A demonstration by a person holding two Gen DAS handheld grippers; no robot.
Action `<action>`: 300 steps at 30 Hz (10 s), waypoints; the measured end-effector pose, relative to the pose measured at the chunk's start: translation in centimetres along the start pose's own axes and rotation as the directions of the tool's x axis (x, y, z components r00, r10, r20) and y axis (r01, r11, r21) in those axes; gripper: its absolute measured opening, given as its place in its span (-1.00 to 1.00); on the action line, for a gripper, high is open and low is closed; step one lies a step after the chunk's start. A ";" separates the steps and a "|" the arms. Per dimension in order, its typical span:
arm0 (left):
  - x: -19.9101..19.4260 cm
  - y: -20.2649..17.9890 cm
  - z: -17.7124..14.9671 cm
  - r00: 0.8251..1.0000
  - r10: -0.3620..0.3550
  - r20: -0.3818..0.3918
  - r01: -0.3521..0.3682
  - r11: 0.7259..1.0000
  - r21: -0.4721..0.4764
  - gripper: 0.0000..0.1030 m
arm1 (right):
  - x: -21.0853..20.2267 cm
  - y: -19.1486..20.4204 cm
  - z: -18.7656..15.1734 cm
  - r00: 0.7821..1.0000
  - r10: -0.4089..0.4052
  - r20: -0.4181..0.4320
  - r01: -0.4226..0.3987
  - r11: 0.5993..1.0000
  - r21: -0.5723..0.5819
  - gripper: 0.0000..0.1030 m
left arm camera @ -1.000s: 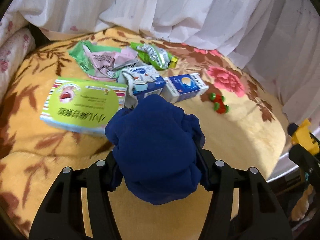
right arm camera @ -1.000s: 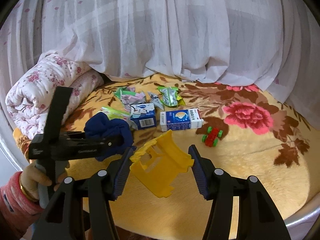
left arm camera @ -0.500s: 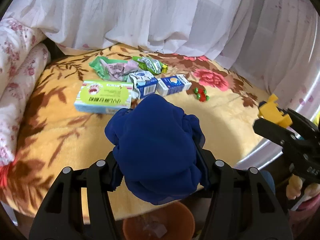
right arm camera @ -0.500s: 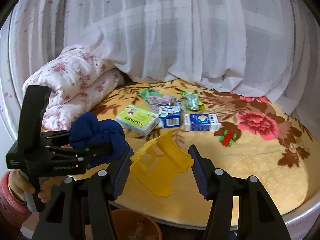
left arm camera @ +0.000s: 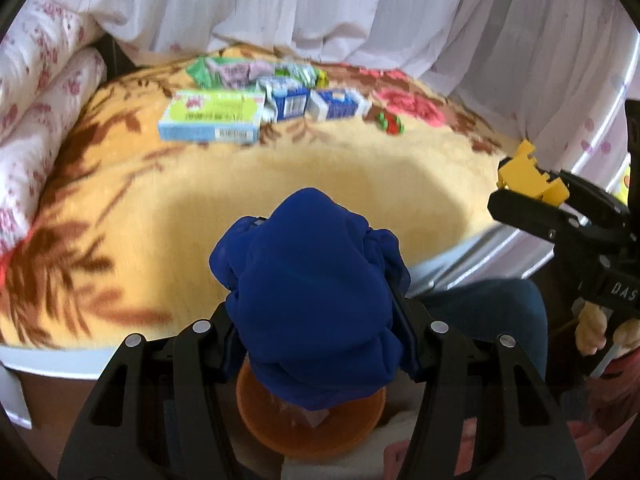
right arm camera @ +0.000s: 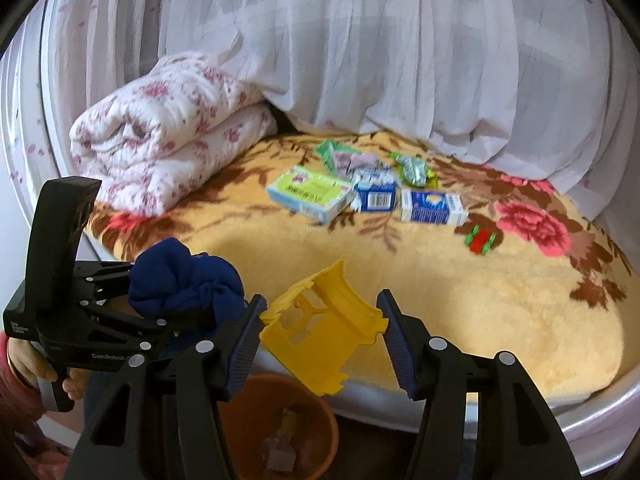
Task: Collect trash
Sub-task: 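Lower the cloth and yellow piece into the orange bin and open both tools, then grasp the green-and-blue cardboard box with the left tool, then lift the box with the left tool while the right tool grasps the cupcake-printed box, then lower both boxes into the orange bin and open both tools, then grasp the blue-white nasal spray box with the right tool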
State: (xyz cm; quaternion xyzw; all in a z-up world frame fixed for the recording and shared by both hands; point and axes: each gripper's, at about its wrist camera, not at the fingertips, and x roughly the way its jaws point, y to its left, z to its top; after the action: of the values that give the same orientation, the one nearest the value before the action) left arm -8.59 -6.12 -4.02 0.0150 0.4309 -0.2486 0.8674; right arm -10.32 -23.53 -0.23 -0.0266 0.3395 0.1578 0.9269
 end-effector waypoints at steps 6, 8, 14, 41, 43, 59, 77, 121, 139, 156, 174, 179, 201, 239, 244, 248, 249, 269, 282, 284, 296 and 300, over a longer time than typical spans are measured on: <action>2.2 0.2 -3.3 0.995 -0.011 -0.099 0.011 1.000 0.004 0.11 | 1.6 0.8 -2.9 0.995 0.027 -0.096 -0.028 1.000 -0.003 0.10; 3.0 0.3 -4.4 0.991 -0.011 -0.134 0.011 1.000 0.002 0.11 | 2.4 1.1 -4.0 0.990 0.038 -0.135 -0.038 0.999 -0.004 0.10; 5.5 0.8 -7.4 0.969 -0.012 -0.247 0.011 1.000 -0.009 0.11 | 4.8 2.2 -6.9 0.970 0.062 -0.235 -0.065 0.998 -0.003 0.10; 13.3 3.4 -12.1 0.862 -0.025 -0.507 -0.032 0.994 -0.104 0.38 | 12.8 2.9 -12.9 0.874 0.120 -0.472 -0.099 0.993 0.069 0.42; 13.1 3.5 -12.0 0.867 -0.022 -0.498 -0.039 0.993 -0.111 0.52 | 12.7 2.8 -12.9 0.877 0.118 -0.467 -0.098 0.993 0.067 0.45; 12.7 3.9 -11.4 0.876 -0.002 -0.483 -0.061 0.992 -0.115 0.56 | 12.2 1.9 -12.6 0.882 0.114 -0.457 -0.088 0.993 0.079 0.50; 11.3 3.8 -10.4 0.891 -0.004 -0.454 -0.053 0.992 -0.112 0.56 | 10.5 1.1 -11.2 0.900 0.122 -0.418 -0.092 0.991 0.092 0.50; 14.4 20.8 15.0 0.972 -0.221 0.074 0.214 0.718 -0.662 0.73 | 8.9 -3.4 -3.7 0.964 0.122 -0.238 -0.089 0.986 0.142 0.54; 16.1 22.2 15.2 0.955 -0.150 0.256 0.291 0.645 -0.706 -0.15 | 9.5 -3.8 -2.9 0.969 0.104 -0.224 -0.073 0.987 0.142 0.54; 3.7 18.5 15.6 0.900 -0.118 0.420 0.335 0.802 -0.494 -0.38 | 9.7 -5.0 2.8 0.996 0.041 -0.083 -0.029 0.990 0.135 0.54; -3.1 16.0 10.3 0.915 -0.010 0.403 0.183 0.901 -0.393 -0.38 | 26.6 -8.3 13.3 0.982 -0.132 -0.133 0.150 0.980 0.131 0.65; -2.8 15.4 9.9 0.919 -0.027 0.393 0.189 0.906 -0.379 -0.38 | 29.1 -8.6 13.6 0.963 -0.175 -0.203 0.201 0.973 0.114 0.39; -5.1 8.9 7.3 0.935 -0.084 0.343 0.174 0.955 -0.239 -0.38 | 9.3 -3.9 8.9 1.000 -0.001 -0.018 0.002 0.997 0.073 0.35; 7.5 4.9 -10.0 0.946 -0.022 -0.323 -0.033 0.986 -0.163 -0.38 | 9.1 1.9 -11.7 0.895 0.126 -0.428 -0.103 0.992 0.077 0.35; 9.5 5.6 -11.2 0.915 -0.019 -0.404 -0.063 0.980 -0.189 -0.38 | 10.8 1.7 -12.8 0.864 0.148 -0.481 -0.114 0.989 0.098 0.35; 10.6 5.6 -11.5 0.898 -0.019 -0.440 -0.076 0.977 -0.197 -0.38 | 11.7 1.4 -13.2 0.845 0.160 -0.511 -0.117 0.986 0.116 0.35; 10.7 5.7 -11.6 0.895 -0.020 -0.446 -0.077 0.977 -0.199 -0.38 | 11.9 1.3 -13.3 0.840 0.167 -0.516 -0.120 0.985 0.122 0.36; 8.8 5.9 -9.7 0.921 0.058 -0.385 -0.148 0.967 -0.208 0.44 | 11.4 0.6 -12.9 0.857 0.183 -0.481 -0.112 0.978 0.173 0.70; 8.6 6.1 -9.6 0.922 0.061 -0.382 -0.153 0.965 -0.214 0.47 | 11.1 0.6 -12.7 0.866 0.173 -0.469 -0.102 0.980 0.172 0.70; 8.6 6.1 -9.6 0.923 0.060 -0.381 -0.152 0.964 -0.216 0.47 | 11.1 0.6 -12.7 0.866 0.172 -0.469 -0.101 0.980 0.172 0.70; 7.7 5.8 -8.9 0.931 0.068 -0.360 -0.154 0.964 -0.216 0.47 | 9.8 0.5 -11.8 0.883 0.169 -0.438 -0.104 0.980 0.169 0.70; 6.0 5.5 -7.6 0.947 0.073 -0.314 -0.141 0.969 -0.202 0.47 | 8.1 0.2 -9.9 0.912 0.158 -0.378 -0.103 0.982 0.161 0.70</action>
State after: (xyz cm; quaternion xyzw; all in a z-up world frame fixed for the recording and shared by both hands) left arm -8.75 -1.98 -14.34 -0.0203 0.5827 -0.1460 0.7992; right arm -10.69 -22.69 -12.98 0.0292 0.5279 0.1871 0.8279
